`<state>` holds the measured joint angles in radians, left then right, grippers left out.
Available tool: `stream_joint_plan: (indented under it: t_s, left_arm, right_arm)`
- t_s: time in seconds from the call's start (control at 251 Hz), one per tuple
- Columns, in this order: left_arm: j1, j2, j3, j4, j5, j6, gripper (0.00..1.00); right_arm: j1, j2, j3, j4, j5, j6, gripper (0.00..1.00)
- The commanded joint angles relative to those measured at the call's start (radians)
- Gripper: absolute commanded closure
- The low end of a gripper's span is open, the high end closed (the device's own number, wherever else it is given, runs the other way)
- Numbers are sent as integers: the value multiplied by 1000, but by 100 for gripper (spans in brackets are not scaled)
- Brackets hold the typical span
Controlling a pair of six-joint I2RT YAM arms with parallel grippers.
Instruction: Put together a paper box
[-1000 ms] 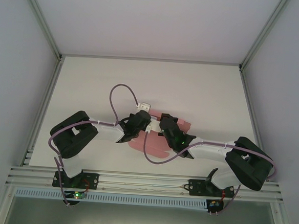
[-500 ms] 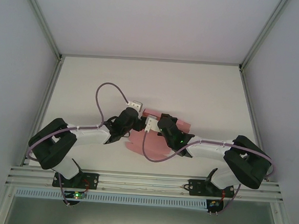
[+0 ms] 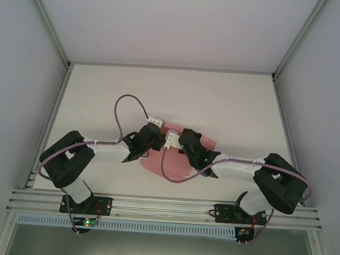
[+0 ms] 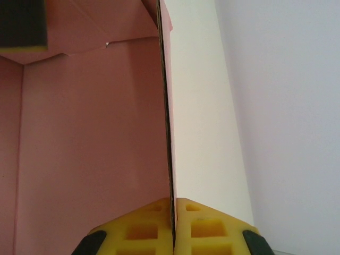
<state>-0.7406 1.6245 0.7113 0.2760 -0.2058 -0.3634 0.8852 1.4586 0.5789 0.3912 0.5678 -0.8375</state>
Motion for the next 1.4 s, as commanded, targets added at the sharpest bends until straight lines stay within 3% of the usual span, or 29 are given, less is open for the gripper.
stream_joint_plan:
  t_s: [0.0,0.084,0.156,0.247,0.283,0.411,0.463,0.555,0.567,0.742,0.842,0.91,1.014,1.397]
  left_arm:
    - [7,37,26,-18,-56,9,61]
    - [8,42,28,15,-48,19,62]
    - [7,41,39,17,-52,27,74]
    - [7,40,47,12,-58,36,78]
    - [8,40,45,19,-58,38,84]
    - [7,45,24,39,-62,50,100]
    - [7,48,18,42,-64,62,100]
    - [6,48,-12,91,-55,79,100]
    - [6,47,-16,99,-50,81,100]
    - [7,43,-55,179,5,124,100]
    - [5,54,-70,227,33,143,100]
    - [4,64,-69,239,39,156,100]
    - [1,74,-71,266,56,169,100]
    - [-6,80,-69,267,55,178,98]
  right_arm:
    - [-9,-14,8,-52,-51,41,100]
    - [-9,-31,5,-69,-88,47,100]
    - [-9,-45,4,-80,-101,50,100]
    - [-9,-55,4,-111,-124,32,100]
    - [-9,-56,6,-123,-134,26,100]
    - [-13,-68,15,-121,-129,52,85]
    - [-14,-98,25,-111,-145,81,65]
    - [-24,-201,34,-122,-268,138,4]
    - [-28,-218,34,-125,-290,147,2]
    - [-172,-427,46,-118,-609,399,2]
    - [-252,-434,103,-148,-631,545,2]
    - [-297,-385,170,-215,-593,650,2]
    - [-353,-265,253,-283,-645,739,2]
    - [-368,143,464,-368,-843,881,2]
